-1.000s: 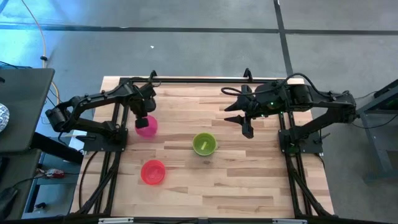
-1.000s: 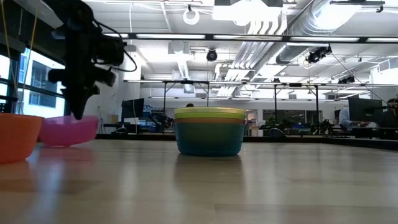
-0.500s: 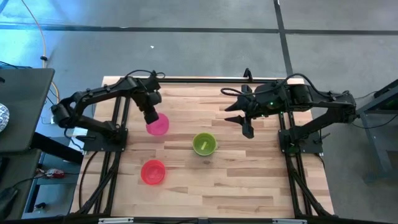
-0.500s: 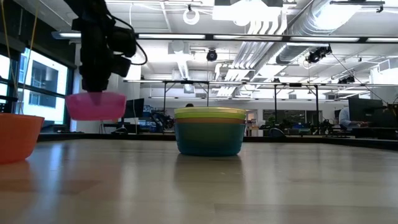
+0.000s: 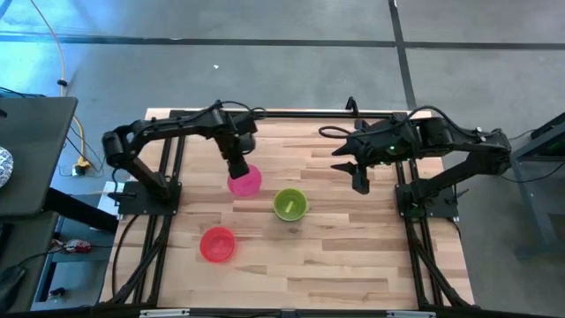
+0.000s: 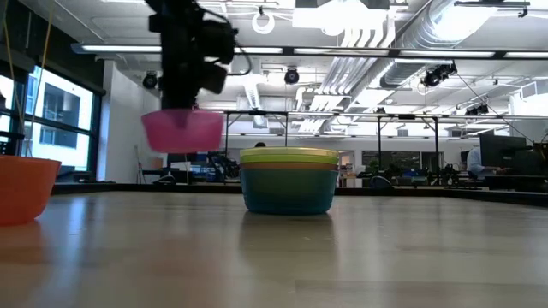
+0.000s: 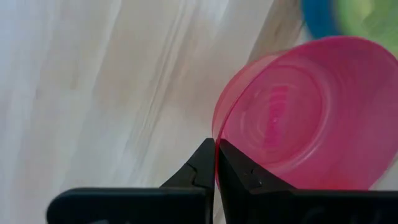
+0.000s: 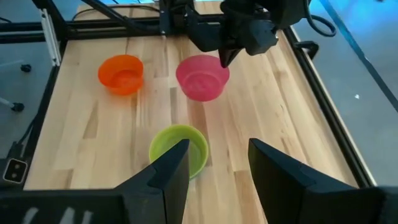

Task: Nest bowls inside each other
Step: Stack the pink bowl on the yellow bowl

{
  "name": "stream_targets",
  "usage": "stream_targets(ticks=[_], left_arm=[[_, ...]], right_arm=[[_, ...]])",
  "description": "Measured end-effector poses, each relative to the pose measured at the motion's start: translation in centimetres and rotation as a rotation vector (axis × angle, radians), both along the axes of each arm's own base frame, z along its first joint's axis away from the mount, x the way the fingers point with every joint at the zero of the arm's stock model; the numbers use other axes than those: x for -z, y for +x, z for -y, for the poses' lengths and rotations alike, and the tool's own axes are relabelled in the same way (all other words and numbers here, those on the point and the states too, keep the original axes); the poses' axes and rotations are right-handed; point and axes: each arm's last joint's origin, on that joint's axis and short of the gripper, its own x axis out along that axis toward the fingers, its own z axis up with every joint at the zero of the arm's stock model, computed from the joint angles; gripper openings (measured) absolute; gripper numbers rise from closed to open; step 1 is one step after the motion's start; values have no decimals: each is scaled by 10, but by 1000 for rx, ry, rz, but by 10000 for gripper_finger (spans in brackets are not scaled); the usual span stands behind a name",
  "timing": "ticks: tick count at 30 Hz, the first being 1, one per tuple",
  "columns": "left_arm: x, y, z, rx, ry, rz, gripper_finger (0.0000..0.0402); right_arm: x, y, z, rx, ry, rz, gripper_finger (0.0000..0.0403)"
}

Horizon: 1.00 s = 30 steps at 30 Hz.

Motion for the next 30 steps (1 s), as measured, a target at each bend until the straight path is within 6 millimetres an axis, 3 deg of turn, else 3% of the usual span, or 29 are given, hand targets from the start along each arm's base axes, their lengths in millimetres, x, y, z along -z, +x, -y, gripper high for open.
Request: stream_targets(ticks=[8,17,25,30], left_arm=[[-24,56,-2,57,21,93,0],[-21,110,9,140,-15,73,0],[-17,137,19,184,-21,65,0],[-20,142,23,164,-18,87,0]], right_arm=[[-11,-38,5,82,6,20,155],[-21,-77,9,108,31,68,155],[-25,-92,11,108,34,89,155],[-24,-95,11,105,28,80,155]])
